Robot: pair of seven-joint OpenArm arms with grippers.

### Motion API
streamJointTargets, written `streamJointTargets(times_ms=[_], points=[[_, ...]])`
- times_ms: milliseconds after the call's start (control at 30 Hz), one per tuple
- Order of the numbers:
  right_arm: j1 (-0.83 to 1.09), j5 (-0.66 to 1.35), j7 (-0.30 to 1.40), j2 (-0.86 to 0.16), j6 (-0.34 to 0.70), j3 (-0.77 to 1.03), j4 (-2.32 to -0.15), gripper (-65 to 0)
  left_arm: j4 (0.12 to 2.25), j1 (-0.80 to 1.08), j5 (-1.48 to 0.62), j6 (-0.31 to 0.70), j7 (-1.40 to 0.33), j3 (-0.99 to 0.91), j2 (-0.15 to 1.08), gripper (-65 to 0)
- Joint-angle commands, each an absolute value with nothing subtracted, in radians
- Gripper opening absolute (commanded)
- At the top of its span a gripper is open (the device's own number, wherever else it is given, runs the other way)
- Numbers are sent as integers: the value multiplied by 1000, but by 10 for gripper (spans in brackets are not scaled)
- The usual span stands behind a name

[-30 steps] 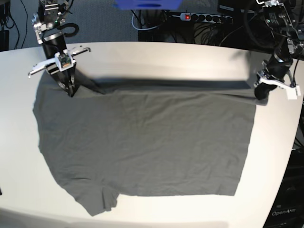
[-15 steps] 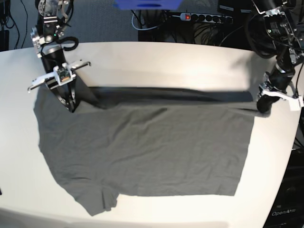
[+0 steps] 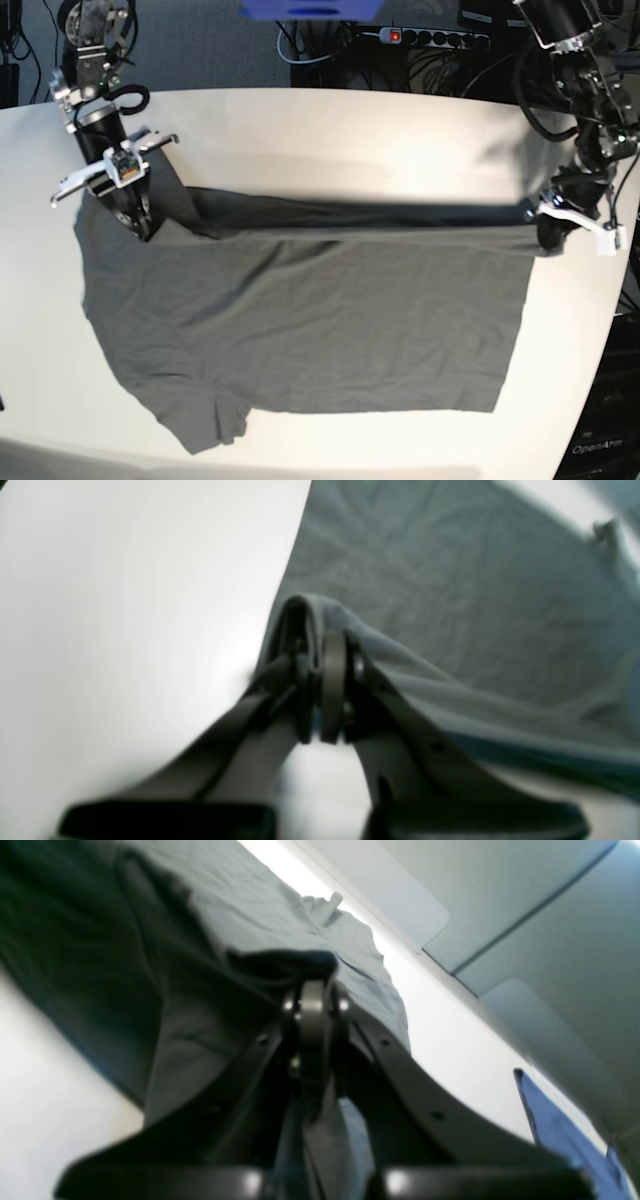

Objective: Fold the T-shirt properly
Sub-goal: 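Lift the shirt's shoulder edge with both grippers and pull it taut, then lower the held shoulder edge onto the shirt body with both grippers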

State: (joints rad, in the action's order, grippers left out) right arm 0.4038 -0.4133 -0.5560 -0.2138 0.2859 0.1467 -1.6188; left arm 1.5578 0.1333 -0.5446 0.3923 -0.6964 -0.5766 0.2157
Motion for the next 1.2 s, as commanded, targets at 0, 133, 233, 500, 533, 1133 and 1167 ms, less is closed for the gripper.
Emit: streamJointTargets(times_ms=[0,133,233,500,533,1133,1167], points=[[389,-397,-579,-239,266,153,-1633,-635,1575,120,-538,398,-668,-570,226,-628],[361,-453,-575,-265,266,154,-1632,-635,1575,122,-461,400,-667,-549,213,-628],[331,-490,-581,-265,266,154,-1596,-635,1581,119,-404,401,-665,-549,189,-628],[288,-512,-582,-262,266,117,-1523,-635,1583,76,-320,401,-665,-549,180,-628],[288,-512,-582,-262,266,117,-1523,-635,1583,71,-318,401,-665,-549,180,-628],[239,-513,-581,-249,337,122,-1523,-635,1573,36,-317,394,-665,-496,188,-628],[236,-513,-581,-245,337,124,-1523,-635,1573,36,-317,394,-665,-496,188,-628]])
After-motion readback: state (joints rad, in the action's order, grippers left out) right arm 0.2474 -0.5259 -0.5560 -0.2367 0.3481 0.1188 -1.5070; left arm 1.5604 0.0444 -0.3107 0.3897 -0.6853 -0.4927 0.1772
